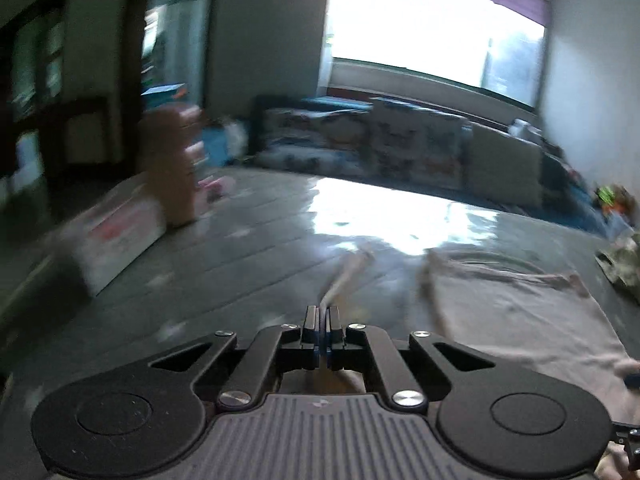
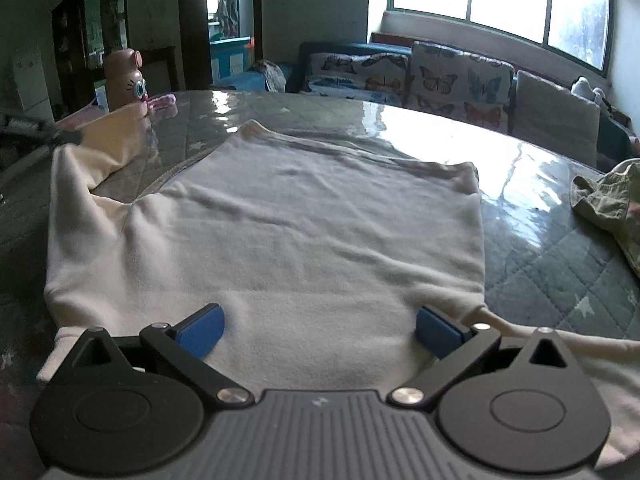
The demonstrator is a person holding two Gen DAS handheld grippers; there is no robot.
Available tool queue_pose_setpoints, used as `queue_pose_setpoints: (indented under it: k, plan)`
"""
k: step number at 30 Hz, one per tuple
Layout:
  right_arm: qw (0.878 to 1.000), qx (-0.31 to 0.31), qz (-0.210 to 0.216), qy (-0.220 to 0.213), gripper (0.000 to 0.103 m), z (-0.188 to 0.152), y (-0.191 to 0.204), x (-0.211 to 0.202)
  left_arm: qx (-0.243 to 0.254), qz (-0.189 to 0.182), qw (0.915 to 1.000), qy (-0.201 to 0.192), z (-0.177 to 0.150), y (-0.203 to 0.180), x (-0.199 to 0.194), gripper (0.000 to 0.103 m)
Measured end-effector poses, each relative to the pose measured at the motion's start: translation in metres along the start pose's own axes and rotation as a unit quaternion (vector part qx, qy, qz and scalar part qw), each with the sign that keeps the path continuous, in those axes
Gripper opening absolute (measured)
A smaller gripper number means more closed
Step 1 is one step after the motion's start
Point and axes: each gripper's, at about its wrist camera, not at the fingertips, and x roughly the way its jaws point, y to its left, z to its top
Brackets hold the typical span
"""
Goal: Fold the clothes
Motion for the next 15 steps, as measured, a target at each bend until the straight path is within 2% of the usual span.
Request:
queue_pose_setpoints:
  k: [3, 6, 8, 10, 12, 15]
  plan:
    - [1.0, 0.0, 0.0, -0.007, 0.103, -0.002, 0.0, 0.0, -0.021, 0.039, 0.9987, 0.024, -0.014, 0.027, -0.007, 0.004]
    - [1.0, 0.0, 0.001, -0.01, 0.103, -0.002, 0.0, 0.0, -0.041, 0.054, 0.9965, 0.05, -0.024, 0.045, -0.011, 0.006]
    - [1.0, -0.001, 0.002, -0.011, 0.103, -0.002, 0.0, 0.001, -0.047, 0.055, 0.996, 0.052, -0.022, 0.052, -0.013, 0.008]
    - [1.0, -0.001, 0.001, -0.011, 0.103, -0.002, 0.0, 0.001, -0.044, 0.059, 0.9962, 0.046, -0.017, 0.056, -0.014, 0.019]
    - [1.0, -0.001, 0.001, -0.012, 0.103, -0.002, 0.0, 0.001, -0.033, 0.058, 0.9972, 0.036, -0.007, 0.053, -0.007, 0.048]
    - [1.0, -0.001, 0.001, -0.012, 0.103, -0.002, 0.001, 0.001, -0.006, 0.055, 0.998, 0.031, 0.002, 0.048, 0.009, 0.049]
